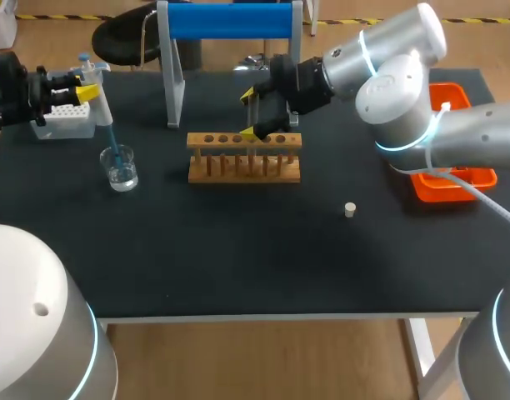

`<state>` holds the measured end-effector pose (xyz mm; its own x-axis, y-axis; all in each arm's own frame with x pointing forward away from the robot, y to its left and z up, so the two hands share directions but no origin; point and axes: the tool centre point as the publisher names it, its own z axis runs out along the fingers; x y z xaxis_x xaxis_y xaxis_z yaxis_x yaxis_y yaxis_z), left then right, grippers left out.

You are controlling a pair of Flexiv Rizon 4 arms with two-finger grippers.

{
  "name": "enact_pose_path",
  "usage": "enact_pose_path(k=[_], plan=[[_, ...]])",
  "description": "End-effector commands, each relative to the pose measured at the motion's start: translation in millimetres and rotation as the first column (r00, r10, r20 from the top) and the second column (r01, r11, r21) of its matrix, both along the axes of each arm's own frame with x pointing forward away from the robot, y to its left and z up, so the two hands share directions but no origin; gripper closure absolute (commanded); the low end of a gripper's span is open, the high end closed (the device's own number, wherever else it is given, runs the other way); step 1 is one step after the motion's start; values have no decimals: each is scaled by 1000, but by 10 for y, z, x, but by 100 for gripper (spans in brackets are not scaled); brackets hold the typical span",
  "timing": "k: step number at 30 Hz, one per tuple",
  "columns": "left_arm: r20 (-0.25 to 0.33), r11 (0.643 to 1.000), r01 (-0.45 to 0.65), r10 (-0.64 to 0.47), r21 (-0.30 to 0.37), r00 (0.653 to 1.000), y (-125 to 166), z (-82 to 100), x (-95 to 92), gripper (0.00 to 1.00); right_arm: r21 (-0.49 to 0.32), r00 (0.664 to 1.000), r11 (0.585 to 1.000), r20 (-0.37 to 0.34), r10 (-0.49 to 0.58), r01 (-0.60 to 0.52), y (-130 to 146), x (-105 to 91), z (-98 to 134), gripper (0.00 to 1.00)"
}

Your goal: Invert the test tube, pick up the pipette, mount the tip to pipette, aspirate from beaker and dispense into the tube, eject the tip, return the pipette, and cap with the stopper.

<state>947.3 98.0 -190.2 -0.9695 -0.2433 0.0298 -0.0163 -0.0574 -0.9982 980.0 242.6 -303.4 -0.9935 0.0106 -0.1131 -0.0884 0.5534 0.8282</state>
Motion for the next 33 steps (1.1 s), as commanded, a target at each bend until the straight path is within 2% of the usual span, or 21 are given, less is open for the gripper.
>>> enact_pose_path(k=[1,33], plan=[[-1,1000,5,-5,0,1000,14,5,7,100,-7,1000,1000,4,-1,1,-10,27,-2,0],[4,1000,4,-4,2,1000,9,38,-9,100,-7,1000,1000,7,-7,7,-30,38,5,0]])
